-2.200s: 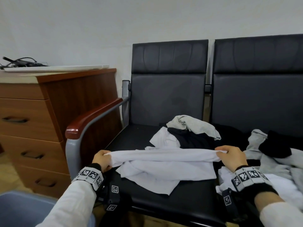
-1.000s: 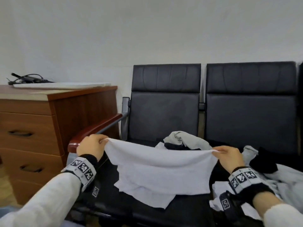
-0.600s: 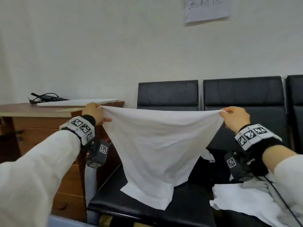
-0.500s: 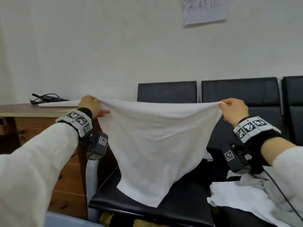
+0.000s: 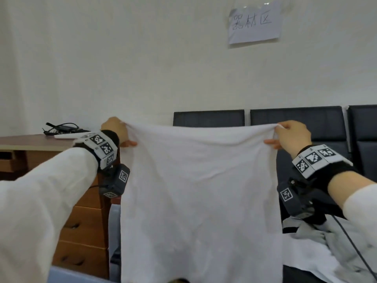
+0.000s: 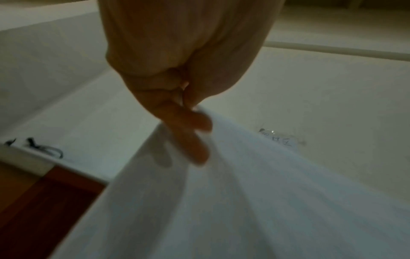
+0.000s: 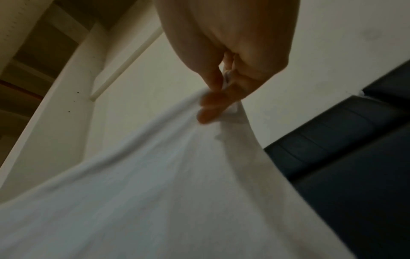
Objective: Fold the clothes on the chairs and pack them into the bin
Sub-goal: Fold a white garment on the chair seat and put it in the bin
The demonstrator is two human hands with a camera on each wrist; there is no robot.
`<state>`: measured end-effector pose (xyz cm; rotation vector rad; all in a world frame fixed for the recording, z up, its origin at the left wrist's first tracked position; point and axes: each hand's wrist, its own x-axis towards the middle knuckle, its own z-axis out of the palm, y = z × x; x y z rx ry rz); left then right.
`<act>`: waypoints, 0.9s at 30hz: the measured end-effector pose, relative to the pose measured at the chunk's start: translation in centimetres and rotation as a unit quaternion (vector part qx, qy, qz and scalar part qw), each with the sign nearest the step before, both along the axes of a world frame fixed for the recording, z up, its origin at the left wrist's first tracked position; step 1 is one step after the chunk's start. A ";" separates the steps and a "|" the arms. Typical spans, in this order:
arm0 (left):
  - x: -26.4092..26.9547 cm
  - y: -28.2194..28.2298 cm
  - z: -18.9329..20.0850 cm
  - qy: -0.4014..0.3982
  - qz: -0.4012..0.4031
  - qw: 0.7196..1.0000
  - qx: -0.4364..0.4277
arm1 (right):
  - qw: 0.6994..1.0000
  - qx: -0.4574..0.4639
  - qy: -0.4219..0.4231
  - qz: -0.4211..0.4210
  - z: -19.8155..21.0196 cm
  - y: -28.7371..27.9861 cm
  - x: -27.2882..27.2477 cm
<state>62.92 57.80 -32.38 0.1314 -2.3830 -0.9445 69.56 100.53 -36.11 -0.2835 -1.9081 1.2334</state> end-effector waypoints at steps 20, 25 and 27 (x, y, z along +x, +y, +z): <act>-5.9 -0.3 -1.5 0.185 -0.056 0.977 0.087 | 0.962 -0.150 0.165 0.156 -0.7 -0.9 -6.3; -1.0 -1.7 -5.8 0.092 -0.105 0.990 0.016 | 0.969 -0.185 0.051 0.157 -6.3 -1.5 -2.5; -0.1 -2.7 -8.1 0.007 -0.149 0.988 0.042 | 0.963 -0.208 -0.036 0.169 -8.9 -1.5 -1.2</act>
